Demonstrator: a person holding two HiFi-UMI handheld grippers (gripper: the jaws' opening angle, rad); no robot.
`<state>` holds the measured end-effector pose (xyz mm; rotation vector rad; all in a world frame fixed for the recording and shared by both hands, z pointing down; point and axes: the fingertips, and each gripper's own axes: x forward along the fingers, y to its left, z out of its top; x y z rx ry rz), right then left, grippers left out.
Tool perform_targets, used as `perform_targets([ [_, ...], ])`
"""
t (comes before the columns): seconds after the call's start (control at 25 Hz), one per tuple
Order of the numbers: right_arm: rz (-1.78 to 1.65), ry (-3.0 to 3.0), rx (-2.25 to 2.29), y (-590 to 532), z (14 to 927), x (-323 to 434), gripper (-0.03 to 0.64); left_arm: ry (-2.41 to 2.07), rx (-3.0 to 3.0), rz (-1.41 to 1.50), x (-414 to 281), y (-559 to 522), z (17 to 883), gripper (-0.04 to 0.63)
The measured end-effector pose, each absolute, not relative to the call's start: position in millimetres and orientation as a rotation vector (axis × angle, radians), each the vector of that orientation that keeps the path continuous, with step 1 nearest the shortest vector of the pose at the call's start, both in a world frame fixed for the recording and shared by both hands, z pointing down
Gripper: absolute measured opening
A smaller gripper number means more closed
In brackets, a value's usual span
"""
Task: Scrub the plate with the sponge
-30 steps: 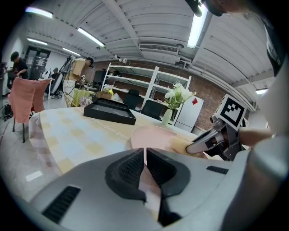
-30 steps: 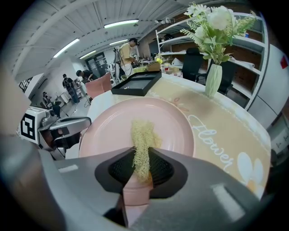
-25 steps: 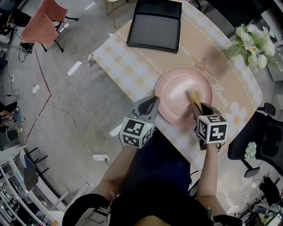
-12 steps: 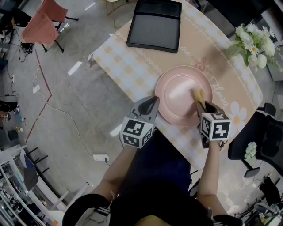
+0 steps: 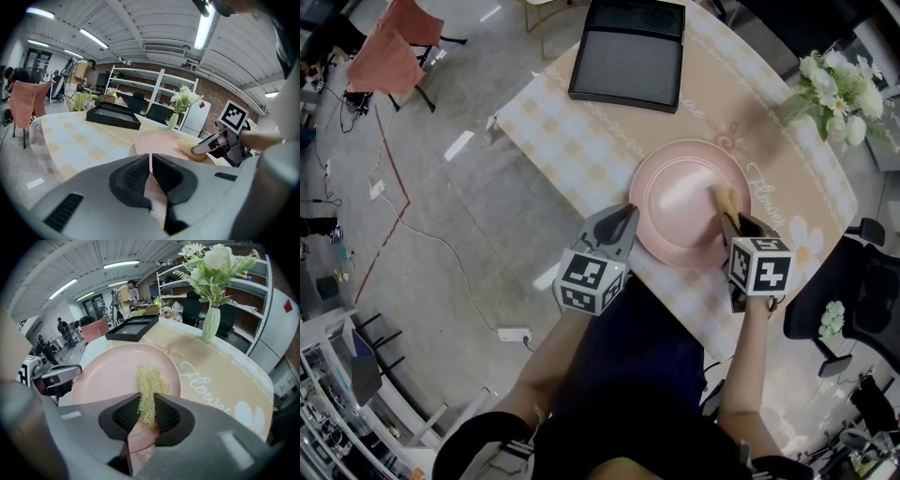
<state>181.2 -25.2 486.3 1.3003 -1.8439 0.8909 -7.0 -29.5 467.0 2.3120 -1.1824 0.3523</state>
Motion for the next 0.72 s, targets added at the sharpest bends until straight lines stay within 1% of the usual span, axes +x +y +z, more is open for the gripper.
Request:
perform_targets([
  [0.72, 0.874, -1.804, 1.365, -35, 485, 193, 0.077, -1.171, 2.319, 0.352, -7, -30, 467, 0.025],
])
